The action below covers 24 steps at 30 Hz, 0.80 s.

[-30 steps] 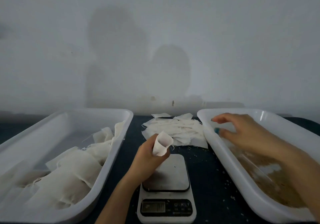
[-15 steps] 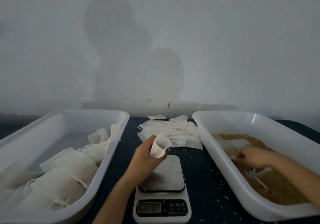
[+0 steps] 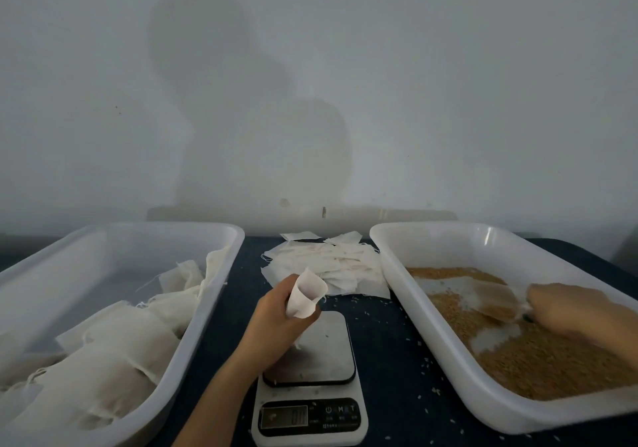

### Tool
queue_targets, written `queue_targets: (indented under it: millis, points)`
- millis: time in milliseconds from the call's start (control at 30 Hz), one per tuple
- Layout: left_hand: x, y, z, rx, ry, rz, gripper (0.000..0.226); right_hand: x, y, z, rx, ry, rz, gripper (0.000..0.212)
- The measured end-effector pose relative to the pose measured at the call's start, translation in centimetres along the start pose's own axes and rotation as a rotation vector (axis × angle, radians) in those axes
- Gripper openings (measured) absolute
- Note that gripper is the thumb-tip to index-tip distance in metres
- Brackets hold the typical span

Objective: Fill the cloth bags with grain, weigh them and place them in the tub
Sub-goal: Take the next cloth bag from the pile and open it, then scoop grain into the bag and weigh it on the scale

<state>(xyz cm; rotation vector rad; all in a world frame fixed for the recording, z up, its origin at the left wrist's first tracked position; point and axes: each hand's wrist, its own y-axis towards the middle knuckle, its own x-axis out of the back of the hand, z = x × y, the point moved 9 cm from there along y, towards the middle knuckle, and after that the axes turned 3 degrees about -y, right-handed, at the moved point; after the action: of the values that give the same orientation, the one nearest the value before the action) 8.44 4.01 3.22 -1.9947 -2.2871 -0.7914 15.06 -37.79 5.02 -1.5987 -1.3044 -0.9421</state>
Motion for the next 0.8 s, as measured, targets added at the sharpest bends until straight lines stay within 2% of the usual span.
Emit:
queue_targets:
  millis: [100,333,433,500,600,800]
  points:
    - [-0.1,0.0,-0.1,-0.008,0.007,-0.001,0.019,-0.3,-1.4,1.7,0.083,0.014,0.072,0.019]
    - [0.1,0.0,-0.3,-0.020,0.006,-0.002,0.022,1.0,-5.9,5.8,0.282,-0.128,0.269,0.017]
    - [0.2,0.0,-0.5,-0.025,0.015,-0.004,0.024,1.5,-6.7,6.1,0.332,-0.057,0.423,0.020]
    - [0.2,-0.1,-0.5,-0.030,0.008,-0.005,0.023,1.7,-6.9,6.1,0.353,0.048,0.500,0.025]
    - [0.2,-0.1,-0.8,-0.038,-0.002,-0.006,0.023,1.2,-6.4,6.1,0.301,0.356,0.561,0.026]
    - [-0.2,-0.3,-0.9,-0.037,-0.034,0.025,0.017,-1.3,-3.8,7.8,0.215,0.734,0.493,0.019]
